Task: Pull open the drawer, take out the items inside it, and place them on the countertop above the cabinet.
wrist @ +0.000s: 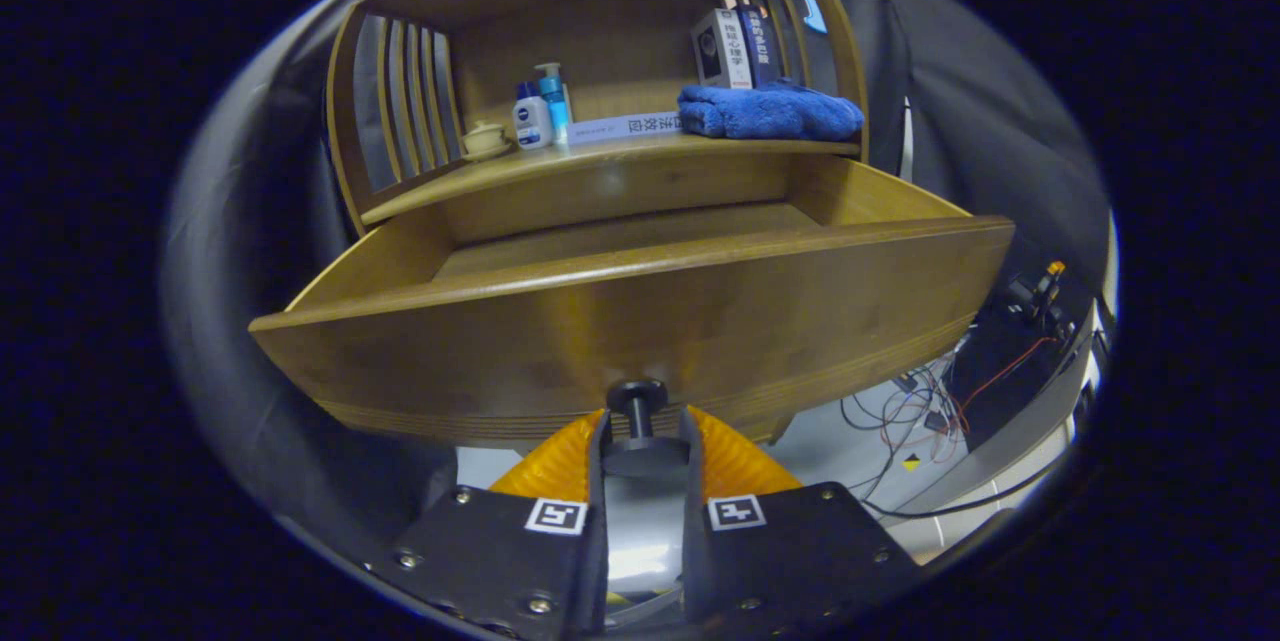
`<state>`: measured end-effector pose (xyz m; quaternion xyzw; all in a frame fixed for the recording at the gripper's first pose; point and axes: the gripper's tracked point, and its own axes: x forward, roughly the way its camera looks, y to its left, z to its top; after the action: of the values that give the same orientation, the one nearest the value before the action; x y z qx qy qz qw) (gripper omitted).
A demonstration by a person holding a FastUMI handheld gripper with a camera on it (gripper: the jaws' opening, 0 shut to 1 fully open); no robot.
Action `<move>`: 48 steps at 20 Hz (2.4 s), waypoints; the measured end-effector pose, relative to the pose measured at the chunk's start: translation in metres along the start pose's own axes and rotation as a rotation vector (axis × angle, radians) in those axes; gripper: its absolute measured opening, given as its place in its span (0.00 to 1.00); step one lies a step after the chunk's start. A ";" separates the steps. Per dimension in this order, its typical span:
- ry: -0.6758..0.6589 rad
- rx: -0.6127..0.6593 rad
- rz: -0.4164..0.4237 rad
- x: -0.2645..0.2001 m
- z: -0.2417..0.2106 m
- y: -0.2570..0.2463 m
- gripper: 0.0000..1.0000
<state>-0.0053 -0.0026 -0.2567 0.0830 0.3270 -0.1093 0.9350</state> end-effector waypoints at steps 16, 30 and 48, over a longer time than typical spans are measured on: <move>-0.019 0.062 0.018 -0.006 -0.005 -0.008 0.54; -0.267 0.007 0.018 -0.037 0.138 0.012 0.78; 0.475 -0.039 -0.237 0.070 0.082 -0.009 0.82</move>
<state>0.0944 -0.0408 -0.2381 0.0492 0.5468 -0.1893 0.8141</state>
